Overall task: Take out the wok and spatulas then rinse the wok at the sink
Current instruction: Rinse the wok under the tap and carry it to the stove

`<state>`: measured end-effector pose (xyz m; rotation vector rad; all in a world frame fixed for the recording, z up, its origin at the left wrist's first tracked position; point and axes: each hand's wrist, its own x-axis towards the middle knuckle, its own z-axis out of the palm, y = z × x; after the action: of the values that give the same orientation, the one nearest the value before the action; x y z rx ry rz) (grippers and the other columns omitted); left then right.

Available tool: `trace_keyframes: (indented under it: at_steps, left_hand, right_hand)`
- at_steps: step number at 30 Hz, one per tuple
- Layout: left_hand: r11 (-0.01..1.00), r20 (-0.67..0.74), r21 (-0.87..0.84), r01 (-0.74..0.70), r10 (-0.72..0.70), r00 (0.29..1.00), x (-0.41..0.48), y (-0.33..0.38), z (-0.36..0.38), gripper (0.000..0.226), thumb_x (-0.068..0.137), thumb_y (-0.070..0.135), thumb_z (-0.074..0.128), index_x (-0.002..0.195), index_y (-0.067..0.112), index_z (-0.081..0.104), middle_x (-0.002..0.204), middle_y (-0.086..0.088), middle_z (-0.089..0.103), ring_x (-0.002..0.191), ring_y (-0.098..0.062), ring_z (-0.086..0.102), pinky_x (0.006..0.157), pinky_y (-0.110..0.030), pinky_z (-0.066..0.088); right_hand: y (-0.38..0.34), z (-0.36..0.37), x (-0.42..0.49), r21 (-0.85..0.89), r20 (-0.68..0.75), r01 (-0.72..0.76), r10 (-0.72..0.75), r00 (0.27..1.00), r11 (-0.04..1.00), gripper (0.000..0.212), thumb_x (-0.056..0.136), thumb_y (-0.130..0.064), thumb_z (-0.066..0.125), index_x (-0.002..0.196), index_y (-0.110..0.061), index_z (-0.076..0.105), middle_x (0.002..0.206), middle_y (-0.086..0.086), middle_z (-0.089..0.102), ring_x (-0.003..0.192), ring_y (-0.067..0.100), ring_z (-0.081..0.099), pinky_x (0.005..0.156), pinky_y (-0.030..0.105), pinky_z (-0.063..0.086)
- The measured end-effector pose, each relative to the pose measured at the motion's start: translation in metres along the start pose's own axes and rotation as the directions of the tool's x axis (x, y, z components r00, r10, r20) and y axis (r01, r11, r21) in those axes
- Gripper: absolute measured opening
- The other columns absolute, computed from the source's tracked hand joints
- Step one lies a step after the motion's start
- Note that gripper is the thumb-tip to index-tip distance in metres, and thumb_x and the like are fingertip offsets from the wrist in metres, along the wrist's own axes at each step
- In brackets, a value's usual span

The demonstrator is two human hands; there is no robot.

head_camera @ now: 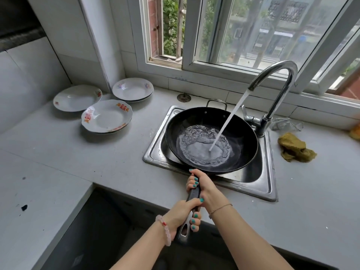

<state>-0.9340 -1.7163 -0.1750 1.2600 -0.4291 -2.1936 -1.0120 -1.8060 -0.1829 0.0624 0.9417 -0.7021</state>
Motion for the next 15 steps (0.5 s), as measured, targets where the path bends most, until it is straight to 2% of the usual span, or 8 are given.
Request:
trace_keyframes:
  at_steps: [5, 8, 15]
  left_hand:
    - [0.996, 0.052, -0.088, -0.027, 0.032, 0.998, 0.007, -0.013, -0.011, 0.030, 0.089, 0.031, 0.054, 0.065, 0.014, 0.046, 0.043, 0.004, 0.043, 0.033, -0.007, 0.042, 0.035, -0.018, 0.038]
    - [0.981, 0.116, -0.192, -0.034, 0.057, 0.992, 0.006, -0.011, -0.009, 0.027, 0.080, 0.031, 0.059, 0.063, 0.014, 0.048, 0.043, 0.004, 0.042, 0.032, -0.007, 0.040, 0.033, -0.017, 0.037]
    - [0.929, 0.223, -0.370, -0.007, 0.096, 0.970, -0.014, 0.008, 0.002, 0.021, 0.080, 0.015, 0.056, 0.063, 0.010, 0.047, 0.042, 0.004, 0.040, 0.031, -0.005, 0.041, 0.032, -0.016, 0.038]
  right_hand:
    - [0.011, 0.002, 0.003, -0.127, -0.086, 0.079, -0.090, 0.992, 0.989, 0.039, 0.091, -0.007, 0.042, 0.056, -0.017, 0.030, 0.031, -0.007, 0.027, 0.022, 0.006, 0.021, 0.025, 0.012, 0.020]
    - [0.010, 0.007, 0.003, -0.193, -0.124, 0.111, -0.137, 0.983, 0.975, 0.040, 0.090, -0.003, 0.041, 0.055, -0.017, 0.028, 0.031, -0.007, 0.026, 0.022, 0.006, 0.020, 0.026, 0.012, 0.021]
    - [0.001, 0.025, -0.005, -0.229, -0.141, 0.118, -0.153, 0.978, 0.966, 0.041, 0.092, -0.002, 0.036, 0.057, -0.020, 0.024, 0.029, -0.006, 0.023, 0.021, 0.006, 0.019, 0.025, 0.012, 0.020]
